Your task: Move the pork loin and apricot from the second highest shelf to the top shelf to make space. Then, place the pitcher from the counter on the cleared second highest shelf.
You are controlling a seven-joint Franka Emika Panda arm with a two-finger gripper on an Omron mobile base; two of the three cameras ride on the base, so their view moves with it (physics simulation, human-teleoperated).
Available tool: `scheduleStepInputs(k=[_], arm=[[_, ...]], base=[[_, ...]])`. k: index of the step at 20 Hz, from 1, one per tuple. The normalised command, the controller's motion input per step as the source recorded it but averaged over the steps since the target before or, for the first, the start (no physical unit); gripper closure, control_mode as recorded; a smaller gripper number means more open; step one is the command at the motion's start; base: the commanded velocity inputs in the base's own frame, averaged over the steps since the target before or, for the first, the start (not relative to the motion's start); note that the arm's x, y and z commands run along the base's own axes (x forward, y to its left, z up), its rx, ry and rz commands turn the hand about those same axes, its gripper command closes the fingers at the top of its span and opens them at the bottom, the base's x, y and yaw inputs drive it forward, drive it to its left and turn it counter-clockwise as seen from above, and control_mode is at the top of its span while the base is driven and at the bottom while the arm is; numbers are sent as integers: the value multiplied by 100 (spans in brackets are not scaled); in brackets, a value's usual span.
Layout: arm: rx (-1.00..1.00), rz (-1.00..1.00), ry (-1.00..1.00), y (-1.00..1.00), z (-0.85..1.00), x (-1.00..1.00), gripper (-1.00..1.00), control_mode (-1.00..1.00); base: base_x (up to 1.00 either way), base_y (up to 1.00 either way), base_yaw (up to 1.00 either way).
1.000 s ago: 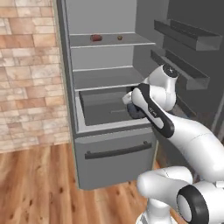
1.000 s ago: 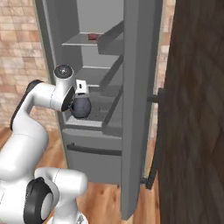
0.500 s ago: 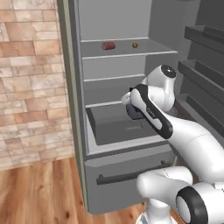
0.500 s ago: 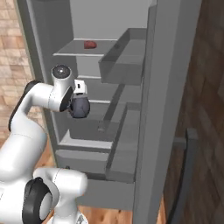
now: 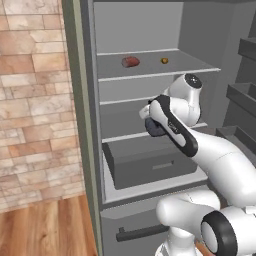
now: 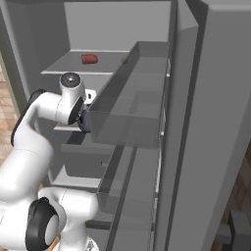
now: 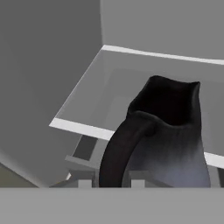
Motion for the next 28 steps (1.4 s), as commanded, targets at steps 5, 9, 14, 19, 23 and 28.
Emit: scheduleStepInputs(k=[5, 9, 14, 19, 23, 28], arm=[[0, -2, -10, -3, -45, 6, 100, -100], [0, -1, -14, -6, -52, 9, 100, -100], [0, 0, -19, 0, -40, 17, 100, -100], [0, 4, -15, 0, -15, 7, 100, -100], [2, 7, -4, 0, 0, 10, 100, -100], [0, 3, 0, 0, 4, 24, 100, -100]], base=[[3, 0, 0], [0, 0, 0], [0, 0, 0], [0, 0, 0], [0, 0, 0], [0, 0, 0]])
